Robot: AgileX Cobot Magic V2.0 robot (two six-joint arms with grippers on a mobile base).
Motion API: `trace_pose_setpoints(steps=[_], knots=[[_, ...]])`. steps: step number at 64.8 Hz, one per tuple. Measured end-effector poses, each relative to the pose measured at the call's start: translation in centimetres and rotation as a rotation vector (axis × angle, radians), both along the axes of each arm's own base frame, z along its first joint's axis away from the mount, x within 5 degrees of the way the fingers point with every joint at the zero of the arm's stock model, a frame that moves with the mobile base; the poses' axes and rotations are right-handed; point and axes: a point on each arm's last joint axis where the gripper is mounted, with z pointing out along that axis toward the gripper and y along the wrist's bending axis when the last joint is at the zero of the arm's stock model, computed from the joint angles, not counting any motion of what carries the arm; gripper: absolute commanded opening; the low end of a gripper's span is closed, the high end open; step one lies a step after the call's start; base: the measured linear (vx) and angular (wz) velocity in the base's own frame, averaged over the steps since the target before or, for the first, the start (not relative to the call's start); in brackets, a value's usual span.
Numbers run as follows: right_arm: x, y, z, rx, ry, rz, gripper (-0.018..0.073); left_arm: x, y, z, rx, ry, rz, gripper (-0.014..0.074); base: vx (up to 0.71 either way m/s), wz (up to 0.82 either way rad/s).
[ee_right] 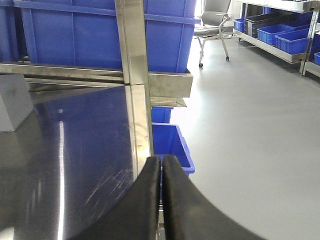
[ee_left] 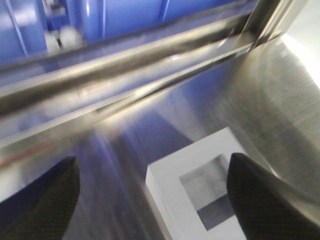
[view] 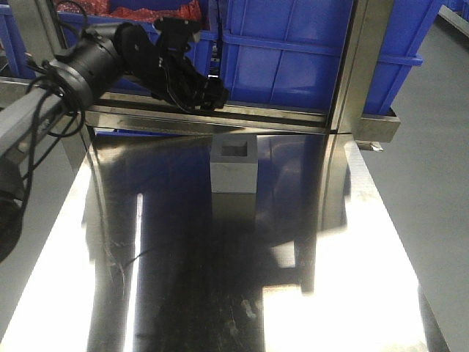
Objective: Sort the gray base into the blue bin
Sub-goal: 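Move the left gripper over the gray square block and lower it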
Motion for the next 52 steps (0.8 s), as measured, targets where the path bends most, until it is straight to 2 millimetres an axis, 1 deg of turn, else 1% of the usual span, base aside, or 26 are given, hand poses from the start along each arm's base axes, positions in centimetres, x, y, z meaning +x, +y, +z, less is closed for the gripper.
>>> trace_pose_setpoints(steps=[9, 19, 52], knots=[[0.0, 0.0, 0.0, 0.0, 0.0, 0.0, -0.0005, 0.4, -0.4, -2.3, -0.017, 0.071, -0.002, 0.0587, 0.0, 0.0], [0.0, 0.0, 0.0, 0.0, 0.0, 0.0, -0.0005, 0.7, -0.9, -3.9, -0.061, 0.117, 0.003, 0.0587, 0.0, 0.0], [0.0, 0.0, 0.0, 0.0, 0.0, 0.0, -0.0005, 1.2, -1.4, -7.0, -0.073, 0.184, 0.003, 0.0587, 0.0, 0.0]])
